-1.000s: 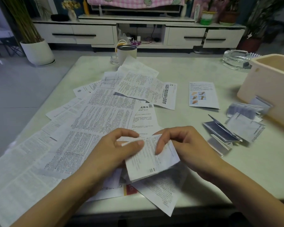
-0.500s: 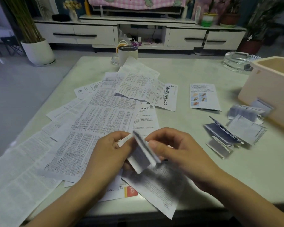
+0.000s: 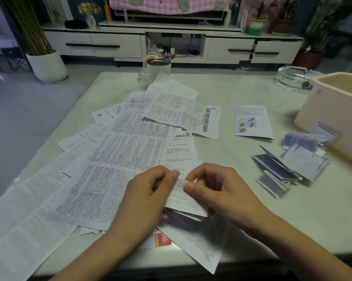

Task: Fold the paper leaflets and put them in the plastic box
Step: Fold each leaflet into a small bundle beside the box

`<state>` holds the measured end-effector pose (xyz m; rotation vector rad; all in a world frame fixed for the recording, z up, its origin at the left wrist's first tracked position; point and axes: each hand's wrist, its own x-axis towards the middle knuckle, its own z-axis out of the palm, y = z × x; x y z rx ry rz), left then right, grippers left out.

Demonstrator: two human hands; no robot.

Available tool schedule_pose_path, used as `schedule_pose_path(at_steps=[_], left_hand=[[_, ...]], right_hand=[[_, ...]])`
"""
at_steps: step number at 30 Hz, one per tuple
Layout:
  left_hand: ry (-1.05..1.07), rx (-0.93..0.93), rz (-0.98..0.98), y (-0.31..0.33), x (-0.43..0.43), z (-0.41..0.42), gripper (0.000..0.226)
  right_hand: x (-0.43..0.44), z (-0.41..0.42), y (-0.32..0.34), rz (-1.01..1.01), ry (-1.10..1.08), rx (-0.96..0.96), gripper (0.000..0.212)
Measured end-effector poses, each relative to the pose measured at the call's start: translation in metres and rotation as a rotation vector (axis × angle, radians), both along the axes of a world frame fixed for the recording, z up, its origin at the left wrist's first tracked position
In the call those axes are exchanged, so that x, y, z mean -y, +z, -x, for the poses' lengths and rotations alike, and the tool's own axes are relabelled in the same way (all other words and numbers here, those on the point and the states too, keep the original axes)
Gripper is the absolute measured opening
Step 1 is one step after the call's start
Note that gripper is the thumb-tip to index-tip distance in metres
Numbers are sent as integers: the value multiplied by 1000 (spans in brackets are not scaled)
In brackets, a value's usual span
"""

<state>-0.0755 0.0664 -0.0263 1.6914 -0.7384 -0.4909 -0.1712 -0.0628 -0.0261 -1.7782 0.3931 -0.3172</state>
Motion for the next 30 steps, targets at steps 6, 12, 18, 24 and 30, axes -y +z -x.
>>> schedule_pose_path(at_steps=[6, 12, 18, 24, 30], left_hand=[[77, 302, 76, 1, 3, 0, 20], [158, 318, 107, 7, 9, -11, 24], [82, 230, 116, 8, 19, -4, 17], [46, 182, 50, 6, 24, -16, 19], [-50, 314, 21, 10, 50, -1, 15]], right_hand=[[-9, -1, 1, -87, -39, 103, 14], [-6, -3, 10, -150, -68, 107, 12], [7, 6, 10, 4, -119, 110, 18], [67, 38, 31, 141, -530, 260, 19], [117, 76, 22, 147, -753, 147, 16]])
